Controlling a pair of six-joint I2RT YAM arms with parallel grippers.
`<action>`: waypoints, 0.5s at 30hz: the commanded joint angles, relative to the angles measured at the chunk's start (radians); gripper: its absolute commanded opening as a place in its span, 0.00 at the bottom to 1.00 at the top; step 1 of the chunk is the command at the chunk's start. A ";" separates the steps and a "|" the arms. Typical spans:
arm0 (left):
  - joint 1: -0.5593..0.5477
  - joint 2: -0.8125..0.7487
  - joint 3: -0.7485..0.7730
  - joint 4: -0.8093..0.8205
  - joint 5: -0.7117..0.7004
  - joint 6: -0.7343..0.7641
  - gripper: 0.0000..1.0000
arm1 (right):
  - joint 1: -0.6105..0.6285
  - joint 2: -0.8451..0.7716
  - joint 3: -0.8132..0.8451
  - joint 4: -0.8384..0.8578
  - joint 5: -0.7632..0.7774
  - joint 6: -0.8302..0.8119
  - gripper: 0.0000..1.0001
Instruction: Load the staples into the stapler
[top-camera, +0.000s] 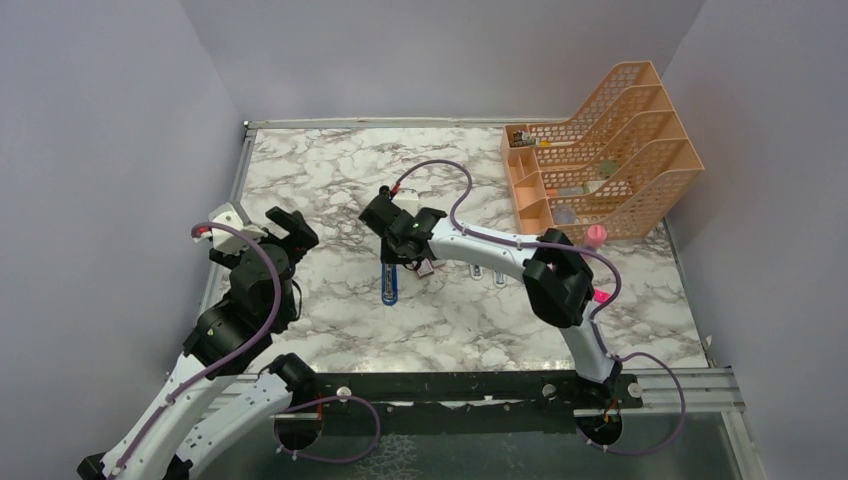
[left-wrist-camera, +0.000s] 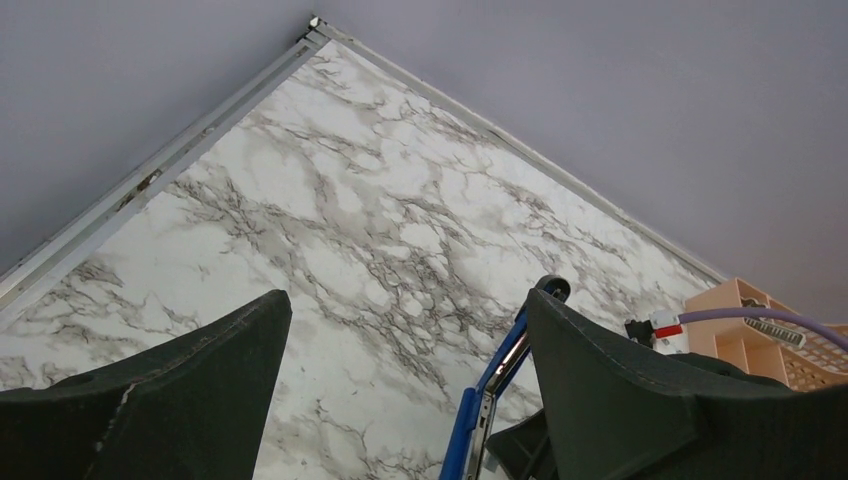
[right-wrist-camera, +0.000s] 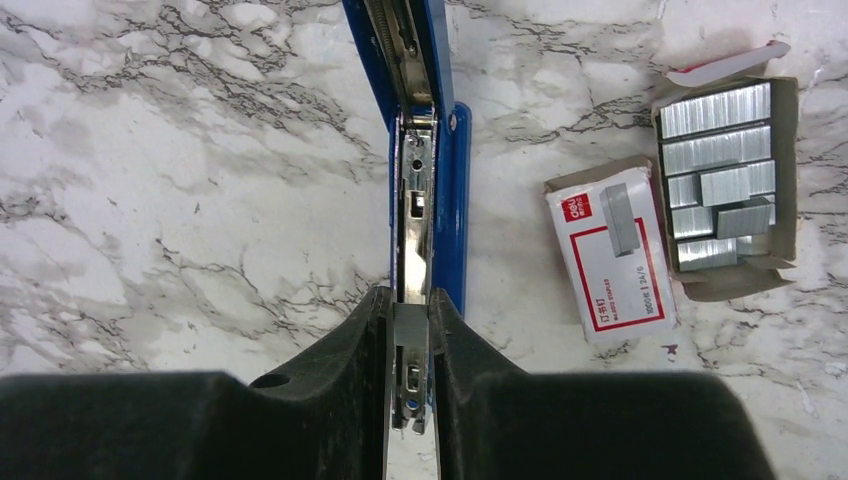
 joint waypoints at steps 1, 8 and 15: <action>0.007 -0.008 -0.009 -0.012 -0.052 -0.010 0.87 | 0.011 0.051 0.048 0.014 0.037 0.021 0.21; 0.006 -0.010 -0.014 -0.013 -0.054 -0.010 0.87 | 0.016 0.081 0.069 -0.009 0.052 0.021 0.21; 0.006 -0.017 -0.019 -0.013 -0.057 -0.010 0.87 | 0.017 0.099 0.079 -0.005 0.039 0.010 0.21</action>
